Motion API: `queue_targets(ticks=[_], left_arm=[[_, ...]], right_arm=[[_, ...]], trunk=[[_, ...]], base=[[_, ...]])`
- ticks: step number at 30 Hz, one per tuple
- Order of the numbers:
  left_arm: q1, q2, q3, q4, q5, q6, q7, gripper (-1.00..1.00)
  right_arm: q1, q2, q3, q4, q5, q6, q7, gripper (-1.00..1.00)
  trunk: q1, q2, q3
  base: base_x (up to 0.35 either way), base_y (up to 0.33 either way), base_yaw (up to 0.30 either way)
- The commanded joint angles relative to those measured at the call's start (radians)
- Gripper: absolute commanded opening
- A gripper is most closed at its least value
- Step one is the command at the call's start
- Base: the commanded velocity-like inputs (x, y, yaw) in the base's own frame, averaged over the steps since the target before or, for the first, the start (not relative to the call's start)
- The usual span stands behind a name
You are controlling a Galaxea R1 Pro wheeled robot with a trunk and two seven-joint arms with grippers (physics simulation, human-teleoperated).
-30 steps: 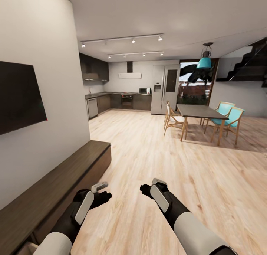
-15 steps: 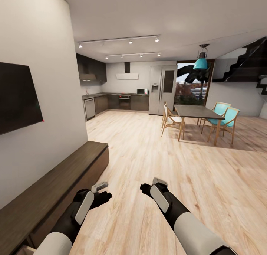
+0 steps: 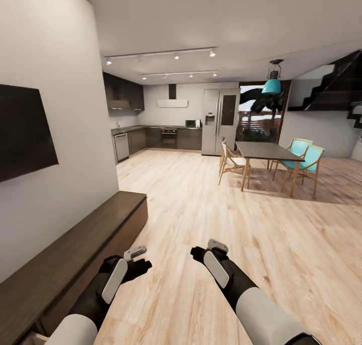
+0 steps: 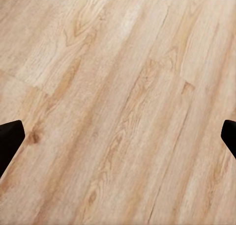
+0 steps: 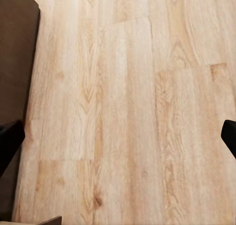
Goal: Place each of the two pumpkins and all three candles from the living room inside a cabinet in the living room (use any cabinet), then make sure every cabinet is closed, and position the cauldron so it is next to a table in the living room.
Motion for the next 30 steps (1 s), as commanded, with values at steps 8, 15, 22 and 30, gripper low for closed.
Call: queue_targets(ticks=[8,15,22,30], left_arm=[[0.000,0.000,0.000,0.000,0.000,-0.001,0.000,1.00],[0.000,0.000,0.000,0.000,-0.001,-0.003,0.001,1.00],[0.000,0.000,0.000,0.000,-0.003,-0.004,0.001,1.00],[0.000,0.000,0.000,0.000,-0.003,-0.005,0.002,1.00]], right_arm=[[-0.001,0.000,-0.001,0.000,-0.001,0.004,0.051,1.00],[-0.002,0.000,-0.001,0.001,-0.001,0.008,0.062,1.00],[-0.004,0.000,-0.001,0.001,-0.002,0.009,0.063,1.00],[-0.004,-0.015,-0.001,0.005,-0.004,0.010,0.066,1.00]], trunk=[[0.000,0.000,-0.004],[0.000,0.000,-0.008],[0.000,0.000,-0.015],[0.000,0.000,-0.027]], base=[[0.000,0.000,-0.193],[0.000,0.000,-0.252],[0.001,0.000,-0.227],[0.097,-0.032,-0.100]])
